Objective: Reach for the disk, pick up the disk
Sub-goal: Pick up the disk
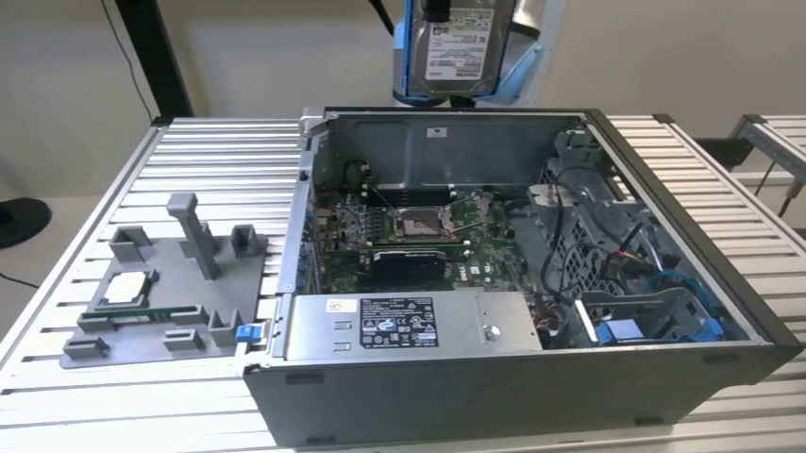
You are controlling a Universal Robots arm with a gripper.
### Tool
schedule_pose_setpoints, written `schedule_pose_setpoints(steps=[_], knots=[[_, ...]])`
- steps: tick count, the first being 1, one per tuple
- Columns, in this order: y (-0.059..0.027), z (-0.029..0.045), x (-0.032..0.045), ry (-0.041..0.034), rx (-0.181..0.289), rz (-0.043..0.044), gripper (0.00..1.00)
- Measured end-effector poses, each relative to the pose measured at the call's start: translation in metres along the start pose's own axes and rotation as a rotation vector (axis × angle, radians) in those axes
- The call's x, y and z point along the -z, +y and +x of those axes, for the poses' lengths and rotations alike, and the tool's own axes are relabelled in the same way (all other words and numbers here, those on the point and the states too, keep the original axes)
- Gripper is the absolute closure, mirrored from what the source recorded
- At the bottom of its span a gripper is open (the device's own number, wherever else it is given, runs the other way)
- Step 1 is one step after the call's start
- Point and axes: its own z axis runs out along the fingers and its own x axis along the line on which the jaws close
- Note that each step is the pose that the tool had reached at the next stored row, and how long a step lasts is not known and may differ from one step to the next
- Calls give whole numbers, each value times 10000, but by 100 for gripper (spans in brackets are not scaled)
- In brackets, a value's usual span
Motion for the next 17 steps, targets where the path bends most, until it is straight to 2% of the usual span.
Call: schedule_pose_setpoints(steps=[17], knots=[[-687,20,14,0,-1,-7,100]])
